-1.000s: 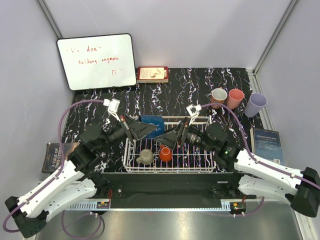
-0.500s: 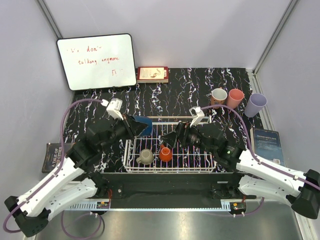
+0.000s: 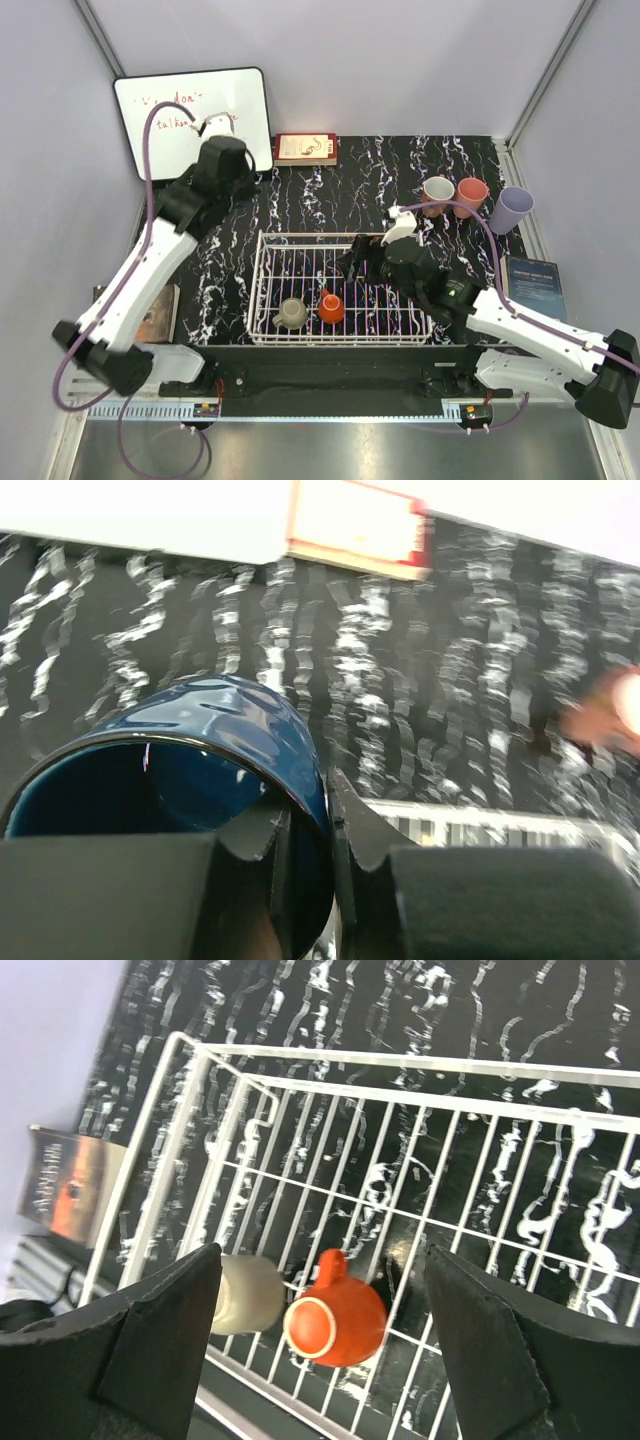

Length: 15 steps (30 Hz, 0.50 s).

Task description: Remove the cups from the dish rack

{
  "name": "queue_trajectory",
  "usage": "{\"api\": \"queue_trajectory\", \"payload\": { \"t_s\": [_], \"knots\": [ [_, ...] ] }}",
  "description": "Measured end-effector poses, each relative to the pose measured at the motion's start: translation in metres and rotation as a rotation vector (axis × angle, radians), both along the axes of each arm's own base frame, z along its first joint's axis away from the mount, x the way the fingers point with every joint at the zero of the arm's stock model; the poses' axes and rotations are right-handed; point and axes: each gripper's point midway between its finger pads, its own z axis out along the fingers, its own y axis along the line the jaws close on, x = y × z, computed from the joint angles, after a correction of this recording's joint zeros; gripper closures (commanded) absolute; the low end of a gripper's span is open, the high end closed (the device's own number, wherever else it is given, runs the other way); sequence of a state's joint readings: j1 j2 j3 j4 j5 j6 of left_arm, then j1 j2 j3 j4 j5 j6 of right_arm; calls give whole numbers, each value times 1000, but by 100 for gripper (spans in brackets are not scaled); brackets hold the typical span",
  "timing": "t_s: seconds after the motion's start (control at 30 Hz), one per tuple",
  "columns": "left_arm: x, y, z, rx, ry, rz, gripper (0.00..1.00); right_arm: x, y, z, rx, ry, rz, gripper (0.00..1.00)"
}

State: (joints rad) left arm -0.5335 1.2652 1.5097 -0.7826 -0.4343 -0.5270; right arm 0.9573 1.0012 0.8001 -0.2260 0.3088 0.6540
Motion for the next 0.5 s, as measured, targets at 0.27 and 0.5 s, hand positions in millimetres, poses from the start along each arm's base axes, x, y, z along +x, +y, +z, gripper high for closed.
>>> {"api": "queue_trajectory", "payload": {
  "t_s": [0.27,0.5],
  "knots": [
    [96,68,-102,50,327,207,100,5,2,1,-32,-2,-8,11],
    [123,88,-184,-1,527,224,100,7,2,4,-53,-22,4,11]
  ]
}}
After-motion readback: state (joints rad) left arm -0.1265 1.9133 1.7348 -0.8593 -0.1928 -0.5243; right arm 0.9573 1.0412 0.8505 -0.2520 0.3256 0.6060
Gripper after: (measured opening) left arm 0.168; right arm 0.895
